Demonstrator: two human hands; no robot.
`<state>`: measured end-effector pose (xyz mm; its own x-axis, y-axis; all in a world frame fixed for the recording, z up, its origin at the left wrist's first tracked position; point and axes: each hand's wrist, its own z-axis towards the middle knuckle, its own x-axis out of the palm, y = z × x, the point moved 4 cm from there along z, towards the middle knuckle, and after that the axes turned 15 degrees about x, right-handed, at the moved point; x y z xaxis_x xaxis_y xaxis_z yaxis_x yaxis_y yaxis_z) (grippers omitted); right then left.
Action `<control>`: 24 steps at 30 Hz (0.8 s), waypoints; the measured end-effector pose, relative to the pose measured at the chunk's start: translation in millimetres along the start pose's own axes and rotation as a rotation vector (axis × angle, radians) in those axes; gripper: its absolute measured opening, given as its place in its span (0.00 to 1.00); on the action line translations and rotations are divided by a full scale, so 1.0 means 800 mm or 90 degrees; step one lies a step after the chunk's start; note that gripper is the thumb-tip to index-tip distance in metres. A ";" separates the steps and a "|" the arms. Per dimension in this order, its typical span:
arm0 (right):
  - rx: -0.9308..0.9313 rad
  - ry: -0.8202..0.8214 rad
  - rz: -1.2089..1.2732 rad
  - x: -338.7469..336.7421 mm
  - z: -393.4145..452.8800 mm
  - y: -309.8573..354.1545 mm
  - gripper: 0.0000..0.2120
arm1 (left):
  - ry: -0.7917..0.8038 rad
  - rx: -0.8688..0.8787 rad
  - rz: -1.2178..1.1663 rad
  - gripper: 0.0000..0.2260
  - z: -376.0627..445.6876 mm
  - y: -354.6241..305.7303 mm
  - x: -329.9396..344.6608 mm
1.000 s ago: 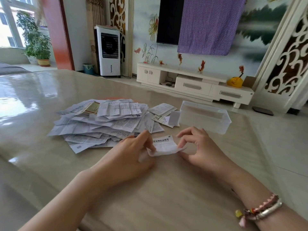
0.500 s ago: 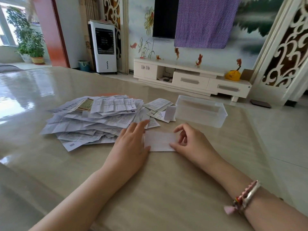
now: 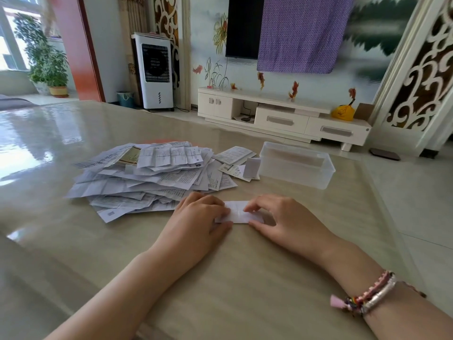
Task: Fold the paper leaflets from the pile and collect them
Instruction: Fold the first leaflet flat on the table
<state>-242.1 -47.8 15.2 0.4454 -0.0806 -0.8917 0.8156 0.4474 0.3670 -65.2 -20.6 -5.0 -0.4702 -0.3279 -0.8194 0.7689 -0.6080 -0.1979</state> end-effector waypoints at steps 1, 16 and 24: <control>-0.006 -0.008 -0.007 0.000 0.000 0.000 0.08 | 0.003 -0.003 0.001 0.20 0.001 0.000 0.000; 0.180 -0.024 0.149 0.002 0.008 -0.023 0.04 | -0.003 -0.069 -0.016 0.14 0.007 0.001 -0.006; 0.077 -0.013 0.055 0.001 0.006 -0.012 0.09 | -0.029 0.054 0.031 0.08 0.006 -0.008 -0.002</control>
<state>-247.6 -56.3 12.3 0.5224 -0.0659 -0.8502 0.8119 0.3433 0.4722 -71.6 -19.7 -0.1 -0.4541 -0.3893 -0.8014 0.7528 -0.6488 -0.1115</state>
